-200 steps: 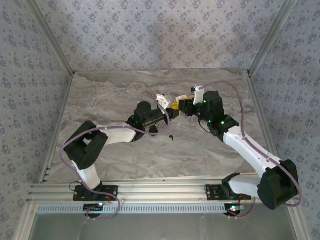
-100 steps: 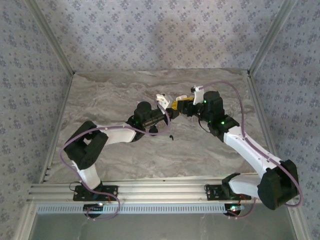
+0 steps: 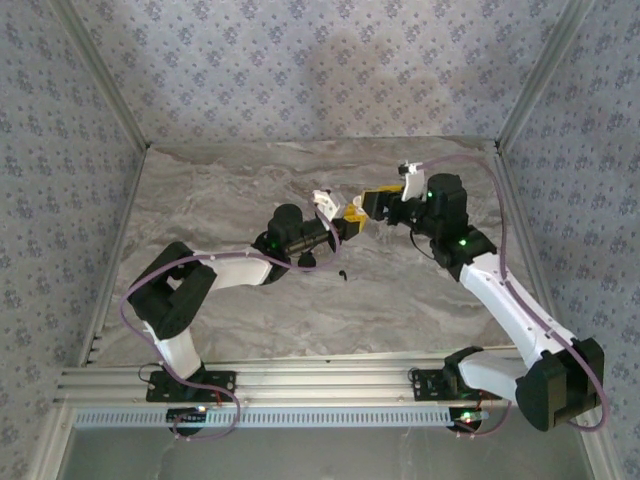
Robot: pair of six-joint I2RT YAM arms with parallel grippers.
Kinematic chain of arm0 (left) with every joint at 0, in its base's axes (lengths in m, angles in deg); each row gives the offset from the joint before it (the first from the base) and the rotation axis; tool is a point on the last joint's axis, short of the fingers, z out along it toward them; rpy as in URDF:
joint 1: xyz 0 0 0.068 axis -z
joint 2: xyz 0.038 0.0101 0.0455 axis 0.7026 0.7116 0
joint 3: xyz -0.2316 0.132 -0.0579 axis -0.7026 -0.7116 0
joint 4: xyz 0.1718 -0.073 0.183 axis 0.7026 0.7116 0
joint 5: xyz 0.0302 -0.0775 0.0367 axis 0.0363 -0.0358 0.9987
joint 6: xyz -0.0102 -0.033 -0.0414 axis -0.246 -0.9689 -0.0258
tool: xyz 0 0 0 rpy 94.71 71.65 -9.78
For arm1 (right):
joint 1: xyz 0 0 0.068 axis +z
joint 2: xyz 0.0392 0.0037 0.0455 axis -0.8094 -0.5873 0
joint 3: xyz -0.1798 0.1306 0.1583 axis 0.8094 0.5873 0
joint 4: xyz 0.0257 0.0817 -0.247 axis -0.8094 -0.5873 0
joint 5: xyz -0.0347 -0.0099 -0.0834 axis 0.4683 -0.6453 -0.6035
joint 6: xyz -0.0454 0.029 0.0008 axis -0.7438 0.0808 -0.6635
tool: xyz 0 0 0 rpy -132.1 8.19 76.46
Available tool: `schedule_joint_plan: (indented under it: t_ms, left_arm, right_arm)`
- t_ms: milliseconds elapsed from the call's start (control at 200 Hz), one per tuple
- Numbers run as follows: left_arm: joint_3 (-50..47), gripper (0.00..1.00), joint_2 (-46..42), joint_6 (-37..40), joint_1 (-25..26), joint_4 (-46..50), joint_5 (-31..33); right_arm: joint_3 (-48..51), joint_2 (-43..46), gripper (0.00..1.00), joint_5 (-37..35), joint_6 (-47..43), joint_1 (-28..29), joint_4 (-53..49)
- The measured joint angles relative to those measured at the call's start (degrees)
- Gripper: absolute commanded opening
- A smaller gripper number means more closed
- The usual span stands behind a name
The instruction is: Insert the wireless bluetooth earbuds into the charging case
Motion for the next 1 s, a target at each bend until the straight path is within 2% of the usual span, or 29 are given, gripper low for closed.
schedule_joint_plan:
  t_ms: [220, 455, 810, 999]
  left_arm:
    - [-0.17, 0.09, -0.15, 0.9, 0.0, -0.02, -4.02]
    - [-0.76, 0.09, -1.53, 1.36, 0.0, 0.0, -8.37]
    - [-0.76, 0.1, -3.52, 1.95, 0.0, 0.0, -11.26]
    - [-0.76, 0.1, -3.58, 2.27, 0.0, 0.0, -11.76]
  right_arm:
    - [-4.22, 0.02, 0.62, 8.9, 0.07, -5.05, -5.55]
    - [-9.44, -4.11, 0.63, 23.04, 0.09, -12.2, -11.47]
    - [-10.32, -10.91, 0.62, 36.04, -0.57, -12.87, -17.03]
    - [-10.36, -11.96, 0.55, 39.3, -1.22, -13.07, -17.44]
